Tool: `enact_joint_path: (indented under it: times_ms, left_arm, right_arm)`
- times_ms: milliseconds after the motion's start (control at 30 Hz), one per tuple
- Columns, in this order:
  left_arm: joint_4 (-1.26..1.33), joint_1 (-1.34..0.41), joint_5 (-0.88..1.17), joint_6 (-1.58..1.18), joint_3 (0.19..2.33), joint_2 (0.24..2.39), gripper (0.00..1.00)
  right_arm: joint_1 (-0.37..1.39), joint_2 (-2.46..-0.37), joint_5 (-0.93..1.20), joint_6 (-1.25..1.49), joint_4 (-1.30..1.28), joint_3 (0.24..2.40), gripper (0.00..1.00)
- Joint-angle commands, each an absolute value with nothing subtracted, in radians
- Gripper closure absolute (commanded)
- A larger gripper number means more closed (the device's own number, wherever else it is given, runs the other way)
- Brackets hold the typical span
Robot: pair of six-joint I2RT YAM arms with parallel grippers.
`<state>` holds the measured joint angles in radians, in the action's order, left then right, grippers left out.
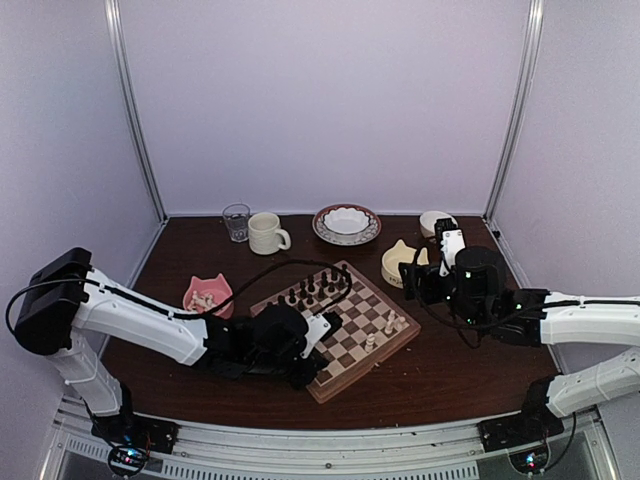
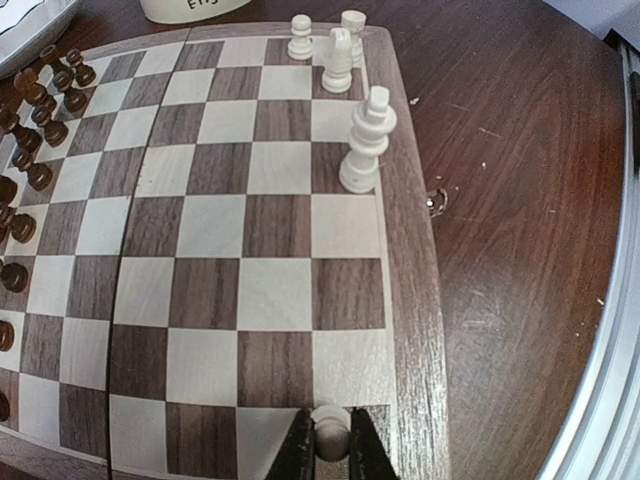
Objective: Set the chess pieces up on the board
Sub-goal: Place the pawn at g2.
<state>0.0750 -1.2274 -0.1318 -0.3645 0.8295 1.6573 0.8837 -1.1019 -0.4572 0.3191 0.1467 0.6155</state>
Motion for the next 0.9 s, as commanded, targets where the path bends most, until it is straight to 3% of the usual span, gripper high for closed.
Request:
enact_joint_path:
  times_ms: [0, 333, 867]
  left_arm:
    - [0.059, -1.241, -0.161, -0.363, 0.870, 1.670, 1.00]
    - [-0.038, -1.227, -0.309, -0.393, 0.991, 1.724, 1.00]
    - [-0.112, -1.084, -0.096, -0.324, 1.301, 1.944, 1.00]
  right_arm:
    - [0.879, -1.101, -0.462, 0.309, 0.170, 0.605, 0.00]
    - [0.879, -1.095, -0.452, 0.308, 0.182, 0.598, 0.00]
    - [0.879, -1.080, -0.447, 0.294, 0.198, 0.585, 0.00]
